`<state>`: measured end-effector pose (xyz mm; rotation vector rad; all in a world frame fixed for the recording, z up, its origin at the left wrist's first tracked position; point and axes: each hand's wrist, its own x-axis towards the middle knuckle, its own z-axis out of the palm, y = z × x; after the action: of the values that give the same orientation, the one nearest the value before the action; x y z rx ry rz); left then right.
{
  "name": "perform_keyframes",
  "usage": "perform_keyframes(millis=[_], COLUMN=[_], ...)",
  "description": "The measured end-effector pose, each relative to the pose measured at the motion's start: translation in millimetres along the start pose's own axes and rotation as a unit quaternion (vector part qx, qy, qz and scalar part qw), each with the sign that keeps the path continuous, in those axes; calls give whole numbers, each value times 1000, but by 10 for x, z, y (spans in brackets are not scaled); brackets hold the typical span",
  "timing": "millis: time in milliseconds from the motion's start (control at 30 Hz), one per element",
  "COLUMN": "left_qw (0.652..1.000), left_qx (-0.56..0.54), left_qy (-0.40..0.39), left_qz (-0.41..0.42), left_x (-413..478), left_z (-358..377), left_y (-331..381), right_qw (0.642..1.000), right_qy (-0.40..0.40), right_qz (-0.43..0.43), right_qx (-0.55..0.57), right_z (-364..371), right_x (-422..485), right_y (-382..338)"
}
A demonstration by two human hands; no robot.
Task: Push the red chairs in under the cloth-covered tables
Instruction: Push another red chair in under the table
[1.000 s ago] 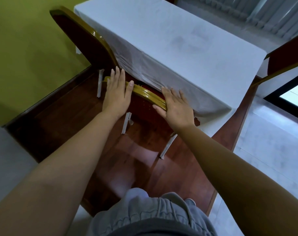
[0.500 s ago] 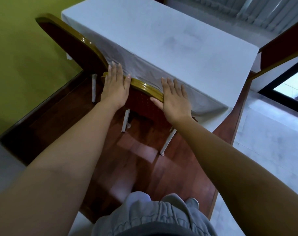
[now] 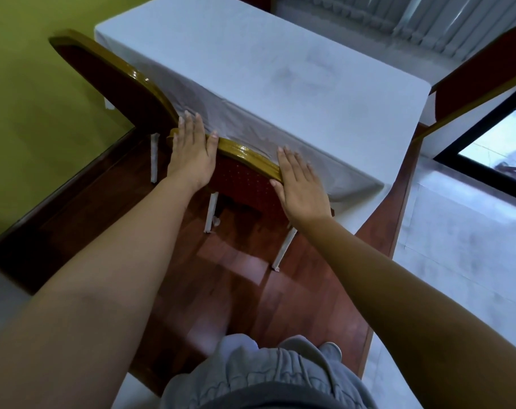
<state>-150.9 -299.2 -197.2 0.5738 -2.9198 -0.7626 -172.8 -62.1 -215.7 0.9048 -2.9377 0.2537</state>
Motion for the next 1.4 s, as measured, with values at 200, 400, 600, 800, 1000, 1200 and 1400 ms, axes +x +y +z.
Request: perform_keyframes(millis=[200,400,600,800,1000,1200,1400], left_qw=[1000,1000,999,990,970,964,963], left_qx=[-4,18,6,77,188,170,143], left_qy=[8,11,43,66,39,-26,-76], left_qz=[3,-21,14,95,152,203,215], left_x=[3,-50,-260,-403,-534,-755,-940], left_z=[-2,-25,31,187,449,878,1315], left_y=[6,75,268,542,1051,1677,2341], right_qw=[1000,999,999,998,996,990,982], right_qy=[-15,-28,-35,-37,-32,-23,-12], right_qz=[20,20,0,41,88,138,189], right_qx=[-18,-26,-25,-10,3,-13,-11], right_z=[5,-38,-102,-167,-310,-397,-479], right_x=[27,9,-110,-377,-699,-1074,-1439], right_y=[-33,-38,55,370,841,1456,2126])
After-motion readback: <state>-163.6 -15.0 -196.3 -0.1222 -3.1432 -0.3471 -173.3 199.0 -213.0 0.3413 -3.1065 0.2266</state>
